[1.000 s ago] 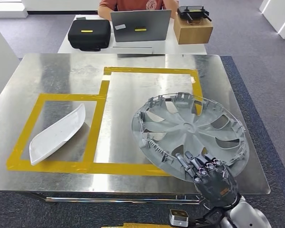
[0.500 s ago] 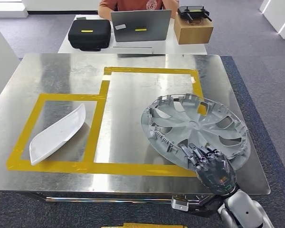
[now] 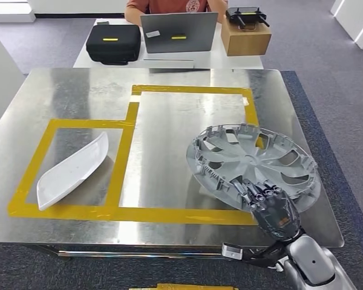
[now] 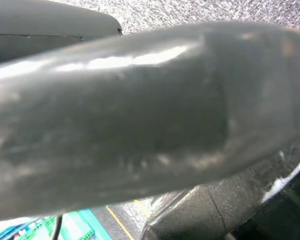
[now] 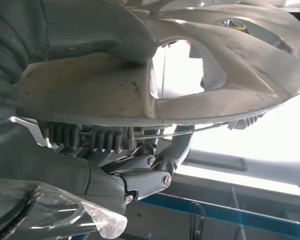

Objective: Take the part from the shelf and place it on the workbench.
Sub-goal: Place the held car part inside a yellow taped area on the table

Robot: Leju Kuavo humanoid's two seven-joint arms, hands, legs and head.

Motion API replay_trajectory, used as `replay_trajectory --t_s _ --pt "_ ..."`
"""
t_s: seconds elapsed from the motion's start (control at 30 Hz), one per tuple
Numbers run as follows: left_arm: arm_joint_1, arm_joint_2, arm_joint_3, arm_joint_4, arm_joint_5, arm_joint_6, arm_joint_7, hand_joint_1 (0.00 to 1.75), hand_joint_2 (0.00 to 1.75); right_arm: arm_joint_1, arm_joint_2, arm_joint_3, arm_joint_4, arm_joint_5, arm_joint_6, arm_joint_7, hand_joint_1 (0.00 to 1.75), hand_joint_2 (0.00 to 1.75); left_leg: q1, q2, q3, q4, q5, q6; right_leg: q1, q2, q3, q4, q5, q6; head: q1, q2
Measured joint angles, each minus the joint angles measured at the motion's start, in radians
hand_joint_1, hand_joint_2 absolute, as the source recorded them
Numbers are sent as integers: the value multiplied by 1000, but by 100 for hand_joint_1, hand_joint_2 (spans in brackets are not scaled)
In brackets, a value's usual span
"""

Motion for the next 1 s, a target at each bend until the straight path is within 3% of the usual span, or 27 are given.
replay_trajectory --t_s 0.27,0.87,1.0 --pt "-13 -1 -19 0 -7 -6 9 0 0 -56 14 92 -51 0 -1 -133 175 175 0 0 0 0 1 -1 0 -1 0 0 0 0 0 0" --pt "-15 1 -25 0 0 -4 14 0 0 -61 -5 119 -11 0 -1 -7 175 175 0 0 0 0 1 -1 0 -1 0 0 0 0 0 0" --pt "-14 2 -25 0 2 -2 14 0 0 -56 -15 125 -2 0 -1 12 0 0 0 0 0 0 1 -1 0 -1 0 0 0 0 0 0"
